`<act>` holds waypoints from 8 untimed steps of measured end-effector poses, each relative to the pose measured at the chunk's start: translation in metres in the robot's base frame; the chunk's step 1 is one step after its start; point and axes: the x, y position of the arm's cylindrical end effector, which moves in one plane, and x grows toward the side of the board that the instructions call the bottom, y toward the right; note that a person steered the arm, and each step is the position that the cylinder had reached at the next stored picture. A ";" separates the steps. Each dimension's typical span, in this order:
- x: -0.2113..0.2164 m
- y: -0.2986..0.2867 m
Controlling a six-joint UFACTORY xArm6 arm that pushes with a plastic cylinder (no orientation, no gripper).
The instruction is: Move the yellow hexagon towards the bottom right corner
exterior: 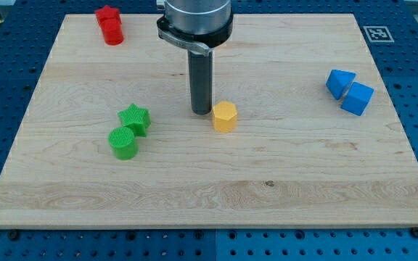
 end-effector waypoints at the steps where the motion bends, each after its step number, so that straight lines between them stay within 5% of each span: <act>1: 0.024 0.000; 2: 0.036 0.009; 4: -0.012 0.013; 8: 0.042 0.069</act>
